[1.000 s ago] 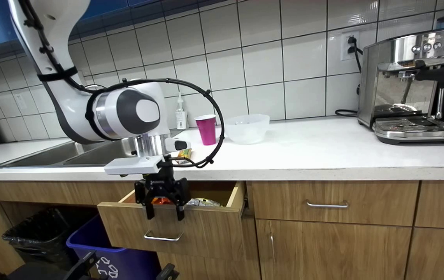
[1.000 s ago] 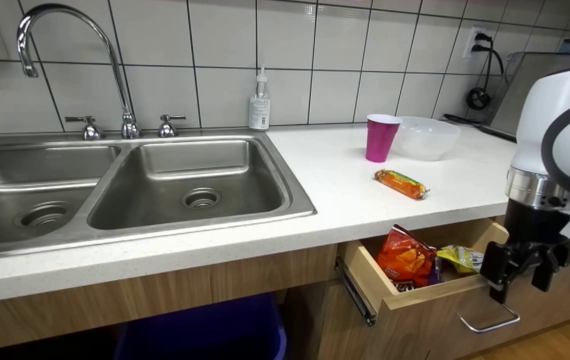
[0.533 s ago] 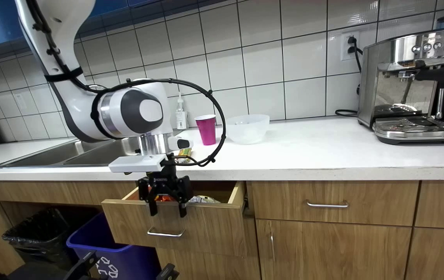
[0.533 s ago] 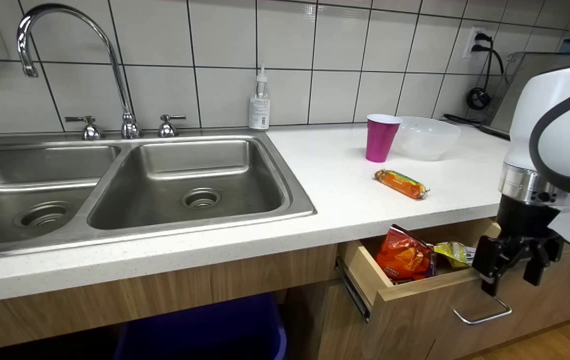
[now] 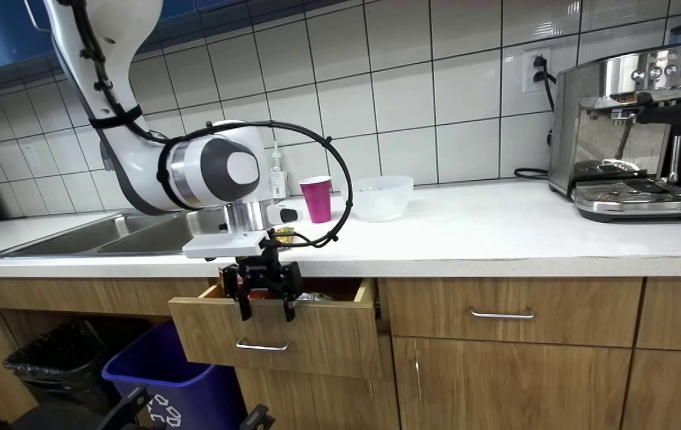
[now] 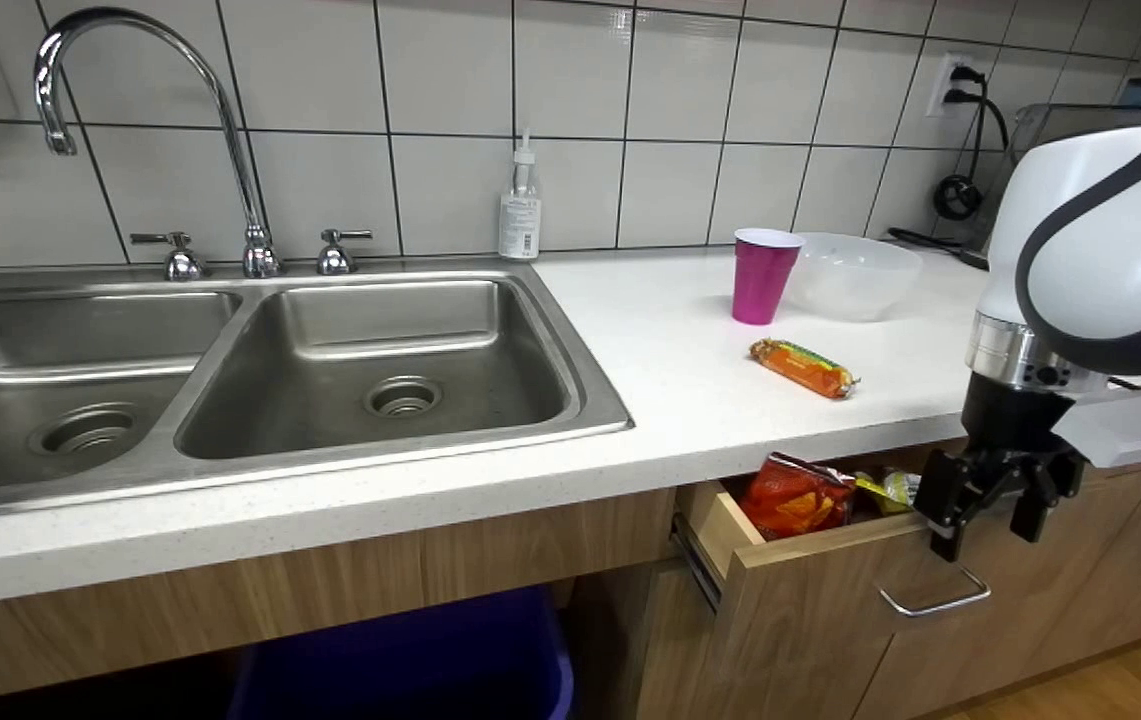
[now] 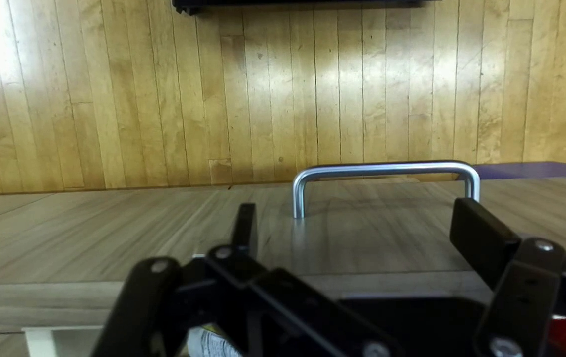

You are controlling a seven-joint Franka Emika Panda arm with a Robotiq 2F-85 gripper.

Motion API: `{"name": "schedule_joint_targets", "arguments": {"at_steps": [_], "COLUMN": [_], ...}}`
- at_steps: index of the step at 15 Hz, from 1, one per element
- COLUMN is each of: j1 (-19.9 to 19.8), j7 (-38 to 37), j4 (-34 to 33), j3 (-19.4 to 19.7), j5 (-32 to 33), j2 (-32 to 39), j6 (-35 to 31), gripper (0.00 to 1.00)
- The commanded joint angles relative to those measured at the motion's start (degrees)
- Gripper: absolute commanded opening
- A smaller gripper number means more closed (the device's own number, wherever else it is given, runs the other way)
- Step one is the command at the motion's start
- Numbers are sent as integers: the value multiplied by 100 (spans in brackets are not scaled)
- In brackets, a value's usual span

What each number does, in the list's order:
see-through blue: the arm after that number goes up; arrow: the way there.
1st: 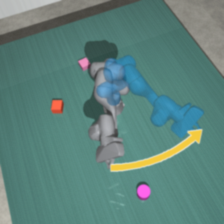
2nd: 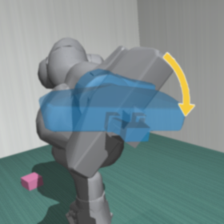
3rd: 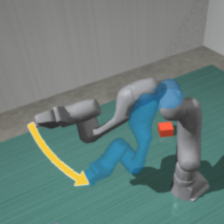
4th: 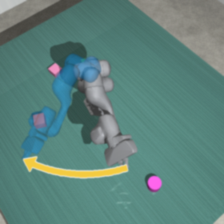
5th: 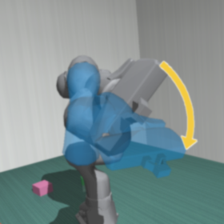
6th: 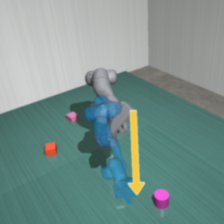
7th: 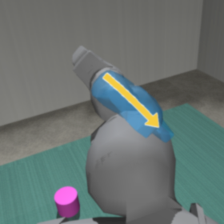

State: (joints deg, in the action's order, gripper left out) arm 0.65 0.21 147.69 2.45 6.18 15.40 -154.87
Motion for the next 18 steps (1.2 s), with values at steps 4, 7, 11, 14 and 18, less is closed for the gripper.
{"name": "schedule_joint_targets", "arguments": {"at_steps": [4, 7, 11, 14, 18], "j1": [-83, -52, -53, -60, -60], "j7": [164, 119, 107, 106, 90], "j4": [-641, -829, -1021, -1136, -1271], "j3": [-135, -133, -157, -170, -162], "j5": [-241, -217, -248, -279, -308], "j2": [399, 503, 611, 669, 748], "j6": [28, 31, 36, 46, 53], "gripper": [100, 100, 100, 100, 100]}}
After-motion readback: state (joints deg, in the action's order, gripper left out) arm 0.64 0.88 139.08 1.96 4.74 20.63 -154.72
